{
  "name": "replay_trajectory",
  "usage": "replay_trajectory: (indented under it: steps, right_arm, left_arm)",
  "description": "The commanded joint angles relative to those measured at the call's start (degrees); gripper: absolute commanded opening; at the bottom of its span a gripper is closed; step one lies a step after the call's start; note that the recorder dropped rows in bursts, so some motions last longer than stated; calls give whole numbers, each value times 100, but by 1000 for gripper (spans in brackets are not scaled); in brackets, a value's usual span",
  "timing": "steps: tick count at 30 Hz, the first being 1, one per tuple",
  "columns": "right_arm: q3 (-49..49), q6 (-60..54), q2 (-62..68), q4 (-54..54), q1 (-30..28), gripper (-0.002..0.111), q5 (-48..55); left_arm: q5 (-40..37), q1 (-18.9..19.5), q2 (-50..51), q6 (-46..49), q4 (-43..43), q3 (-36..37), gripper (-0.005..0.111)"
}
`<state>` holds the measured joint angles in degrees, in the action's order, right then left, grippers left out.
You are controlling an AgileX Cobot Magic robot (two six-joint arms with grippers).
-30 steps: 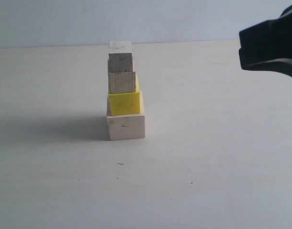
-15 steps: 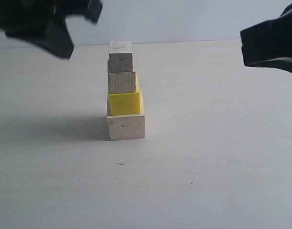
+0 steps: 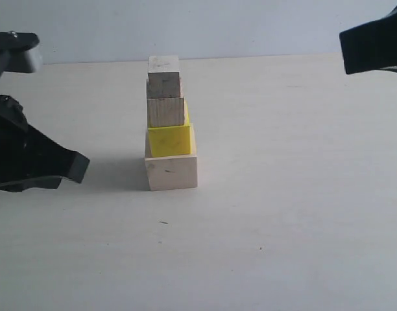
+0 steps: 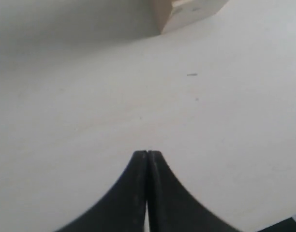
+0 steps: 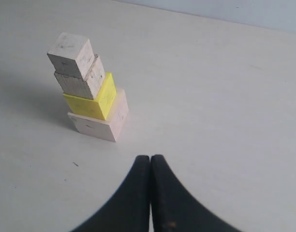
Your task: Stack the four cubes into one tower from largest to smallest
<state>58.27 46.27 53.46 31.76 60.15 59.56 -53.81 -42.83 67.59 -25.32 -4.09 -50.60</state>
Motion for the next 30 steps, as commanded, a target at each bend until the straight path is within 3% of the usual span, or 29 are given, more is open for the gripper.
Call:
replay_trajectory:
  steps: [1, 10, 23, 30]
  right_arm:
    - [-21, 27, -6, -97, 19, 0, 55]
    - [-21, 27, -6, -197, 19, 0, 44]
    - [-21, 27, -6, -197, 19, 0, 31]
    - [-21, 27, -6, -197, 19, 0, 31]
  left_arm:
    - [607, -9, -701, -58, -239, 319, 1]
    - [607, -9, -1606, -39, -1043, 340, 1]
    - [596, -9, -1885, -39, -1053, 340, 1]
    - [711, -9, -1884, -11, -3057, 340, 1]
